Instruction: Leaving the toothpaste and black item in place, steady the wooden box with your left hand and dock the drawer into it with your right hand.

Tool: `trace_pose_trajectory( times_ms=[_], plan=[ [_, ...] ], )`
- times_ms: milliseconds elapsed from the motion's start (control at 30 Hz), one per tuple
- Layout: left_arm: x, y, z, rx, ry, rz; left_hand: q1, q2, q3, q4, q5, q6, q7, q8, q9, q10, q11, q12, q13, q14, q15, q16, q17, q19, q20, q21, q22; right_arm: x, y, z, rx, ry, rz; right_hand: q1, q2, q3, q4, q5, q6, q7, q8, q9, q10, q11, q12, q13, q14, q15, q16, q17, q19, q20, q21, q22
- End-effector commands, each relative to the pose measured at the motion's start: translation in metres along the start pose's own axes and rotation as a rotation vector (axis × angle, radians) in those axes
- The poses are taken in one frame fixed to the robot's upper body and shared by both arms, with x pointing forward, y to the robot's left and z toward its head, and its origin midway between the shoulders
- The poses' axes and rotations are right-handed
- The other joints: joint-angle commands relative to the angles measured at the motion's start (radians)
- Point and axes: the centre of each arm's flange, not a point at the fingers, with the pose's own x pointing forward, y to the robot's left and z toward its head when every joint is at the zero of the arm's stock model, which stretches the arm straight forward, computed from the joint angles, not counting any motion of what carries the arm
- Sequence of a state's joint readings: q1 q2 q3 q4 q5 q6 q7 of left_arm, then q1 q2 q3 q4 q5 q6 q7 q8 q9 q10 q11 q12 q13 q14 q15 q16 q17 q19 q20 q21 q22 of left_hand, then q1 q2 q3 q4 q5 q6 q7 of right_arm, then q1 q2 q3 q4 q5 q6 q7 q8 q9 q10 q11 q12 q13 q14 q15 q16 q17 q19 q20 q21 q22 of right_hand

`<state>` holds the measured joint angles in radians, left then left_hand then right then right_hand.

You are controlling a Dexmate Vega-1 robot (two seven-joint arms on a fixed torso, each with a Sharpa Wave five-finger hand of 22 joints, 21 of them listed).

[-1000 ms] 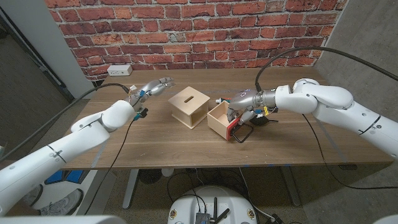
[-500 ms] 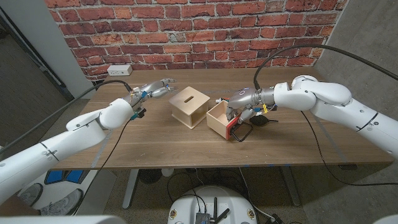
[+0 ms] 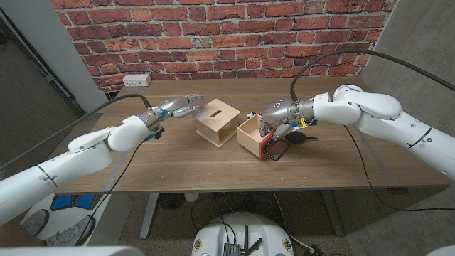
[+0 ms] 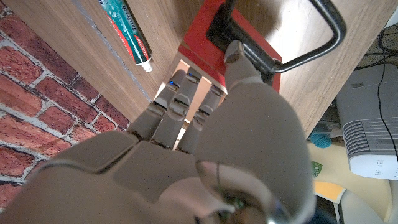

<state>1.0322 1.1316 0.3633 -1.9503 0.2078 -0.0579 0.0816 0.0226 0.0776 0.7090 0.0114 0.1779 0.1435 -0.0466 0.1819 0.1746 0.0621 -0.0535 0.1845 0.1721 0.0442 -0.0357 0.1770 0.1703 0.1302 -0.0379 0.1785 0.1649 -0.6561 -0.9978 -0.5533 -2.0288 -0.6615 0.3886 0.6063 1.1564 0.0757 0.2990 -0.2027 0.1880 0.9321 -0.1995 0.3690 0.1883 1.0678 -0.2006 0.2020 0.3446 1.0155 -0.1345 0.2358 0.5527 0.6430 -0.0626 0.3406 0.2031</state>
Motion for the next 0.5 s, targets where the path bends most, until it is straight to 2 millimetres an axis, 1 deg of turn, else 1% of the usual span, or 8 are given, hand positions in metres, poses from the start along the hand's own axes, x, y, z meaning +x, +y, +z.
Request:
trace_pose_trajectory(
  times_ms=[33,133,200,500],
  plan=[
    [-0.011,-0.014,0.003,0.070,-0.052,-0.029,-0.013,0.066,0.002,0.013,0.003,-0.007,-0.018,-0.002,0.001,-0.010,-0.012,-0.004,0.003,-0.011,-0.068,-0.006,0.001,-0.025,-0.127,-0.003,0.004,0.003,-0.004,0.002,-0.015,-0.018,-0.007,-0.079,0.080,0.055,0.046,0.006,0.015,0.001,0.001,0.005,0.010,-0.005,0.005,0.004,0.039,-0.104,0.005,0.004,0.009,-0.148,0.009,0.002],
    [-0.012,-0.018,0.003,0.090,-0.060,-0.056,-0.013,0.064,0.000,0.016,0.003,-0.018,-0.025,-0.004,0.001,-0.023,-0.020,-0.008,0.003,-0.019,-0.070,-0.006,0.000,-0.038,-0.127,-0.004,0.004,0.004,-0.006,0.002,-0.020,-0.022,-0.014,-0.083,0.079,0.056,0.047,0.006,0.013,0.001,-0.001,0.005,0.010,-0.005,0.005,0.005,0.039,-0.103,0.005,0.004,0.008,-0.148,0.012,0.002],
    [-0.012,-0.021,0.003,0.095,-0.064,-0.069,-0.013,0.063,-0.001,0.018,0.004,-0.030,-0.031,-0.006,0.001,-0.034,-0.019,-0.010,0.002,-0.030,-0.072,-0.009,0.000,-0.051,-0.130,-0.005,0.004,0.004,-0.006,0.003,-0.017,-0.024,-0.016,-0.084,0.079,0.057,0.046,0.006,0.014,0.001,-0.002,0.005,0.010,-0.005,0.005,0.004,0.039,-0.104,0.004,0.004,0.008,-0.148,0.014,0.002],
    [-0.010,-0.030,0.003,0.118,-0.089,-0.097,-0.017,0.053,-0.008,0.024,0.003,-0.043,-0.039,-0.006,0.000,-0.044,-0.024,-0.010,0.002,-0.039,-0.078,-0.008,0.000,-0.073,-0.130,-0.007,0.004,0.010,-0.009,0.003,-0.014,-0.037,-0.020,-0.087,0.078,0.060,0.045,0.007,0.018,0.001,-0.002,0.006,0.010,-0.005,0.004,0.003,0.038,-0.103,0.004,0.004,0.008,-0.148,0.021,0.002]
  ],
)
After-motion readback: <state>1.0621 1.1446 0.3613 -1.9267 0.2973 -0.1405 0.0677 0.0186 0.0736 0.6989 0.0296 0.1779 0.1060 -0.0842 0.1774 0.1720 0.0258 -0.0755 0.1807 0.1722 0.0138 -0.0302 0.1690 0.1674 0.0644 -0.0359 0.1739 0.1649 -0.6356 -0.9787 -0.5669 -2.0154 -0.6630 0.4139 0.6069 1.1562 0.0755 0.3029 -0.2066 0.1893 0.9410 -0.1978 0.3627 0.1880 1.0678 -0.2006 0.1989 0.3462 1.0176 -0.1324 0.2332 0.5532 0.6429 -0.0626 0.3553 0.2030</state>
